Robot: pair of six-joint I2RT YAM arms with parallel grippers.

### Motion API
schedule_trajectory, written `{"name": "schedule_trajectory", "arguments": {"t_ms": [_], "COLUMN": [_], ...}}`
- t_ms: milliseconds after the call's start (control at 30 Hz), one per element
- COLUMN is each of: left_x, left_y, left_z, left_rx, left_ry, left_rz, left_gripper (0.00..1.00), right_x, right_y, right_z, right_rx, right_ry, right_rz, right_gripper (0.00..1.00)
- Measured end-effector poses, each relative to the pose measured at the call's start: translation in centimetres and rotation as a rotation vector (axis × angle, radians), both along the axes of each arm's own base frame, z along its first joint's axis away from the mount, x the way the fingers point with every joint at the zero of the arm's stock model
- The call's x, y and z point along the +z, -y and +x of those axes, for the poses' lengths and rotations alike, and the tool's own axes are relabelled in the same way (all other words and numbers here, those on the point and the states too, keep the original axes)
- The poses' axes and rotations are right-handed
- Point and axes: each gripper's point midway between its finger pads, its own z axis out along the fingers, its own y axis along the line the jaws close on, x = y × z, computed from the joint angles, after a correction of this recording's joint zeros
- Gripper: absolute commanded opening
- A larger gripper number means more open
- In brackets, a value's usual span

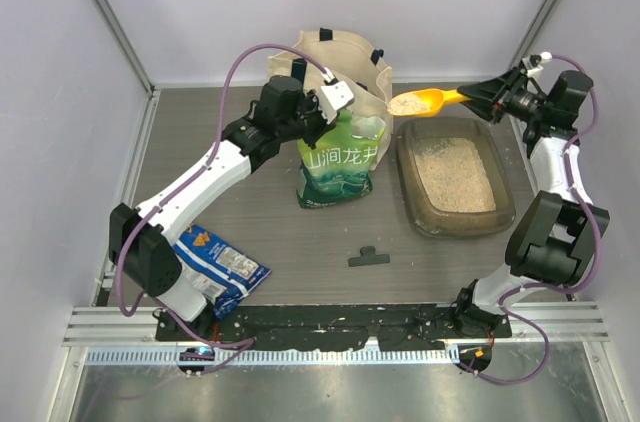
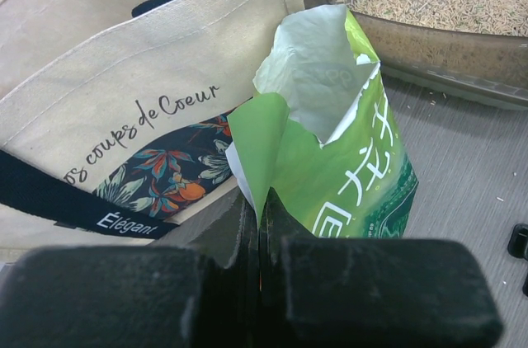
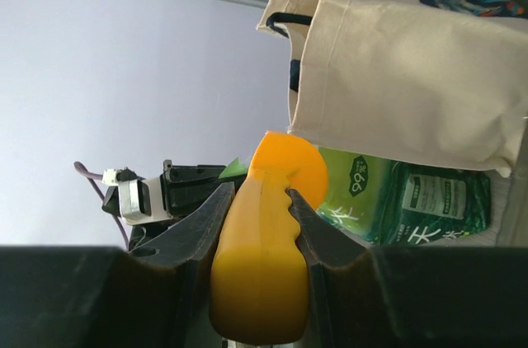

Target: Fill the litter box with clean litter

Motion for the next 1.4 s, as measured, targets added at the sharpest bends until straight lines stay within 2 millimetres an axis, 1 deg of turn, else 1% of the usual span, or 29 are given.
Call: {"name": "schedule_trajectory", "arguments": {"t_ms": [67,133,333,467,567,667,833,1033,1133,1233,1300,1400], "left_x": [0.0,0.0,0.0,-0.1,0.0,0.0,-0.1,-0.1,-0.1,-0.1,-0.1,-0.1], "left_y": [0.0,0.0,0.0,0.0,0.1,0.0,0.0,0.0,0.0,0.0,0.0,0.0], "left_z": [0.0,0.1,0.2,0.2,0.2,0.2,0.1,0.1,0.1,0.1,0.1,0.1], "left_rx": [-0.002,-0.002,-0.008,-0.01,-0.011,-0.011,-0.012,-0.012,-0.012,-0.012,-0.012,-0.012], "left_ry": [0.0,-0.001,0.006,0.009,0.01,0.009,0.008,0.008,0.008,0.008,0.008,0.008], "left_rz": [0.002,0.006,0.014,0.018,0.018,0.019,0.021,0.021,0.021,0.021,0.021,0.021], "left_gripper": [0.0,0.0,0.0,0.0,0.0,0.0,0.0,0.0,0.0,0.0,0.0,0.0], "right_x": [-0.1,-0.7,-3.4,-4.9,-6.3,-7.5,-9.0,-11.7,-12.1,-12.0,-12.1,-12.6], "right_y": [1.4,2.9,7.6,10.3,11.9,12.5,13.1,13.8,14.6,15.4,16.0,16.3], "right_z": [-0.1,-0.2,-1.0,-1.6,-2.2,-3.0,-4.3,-5.7,-6.2,-6.5,-6.5,-6.2], "right_rx": [-0.035,-0.073,-0.202,-0.287,-0.348,-0.383,-0.425,-0.494,-0.541,-0.585,-0.614,-0.637], "right_ry": [0.004,0.0,-0.05,-0.071,-0.086,-0.093,-0.102,-0.155,-0.162,-0.153,-0.155,-0.172], "right_rz": [0.002,0.007,0.045,0.058,0.054,0.017,-0.083,-0.262,-0.358,-0.434,-0.472,-0.509], "right_gripper": [0.01,0.01,0.01,0.01,0.01,0.01,0.01,0.01,0.01,0.01,0.01,0.01]}}
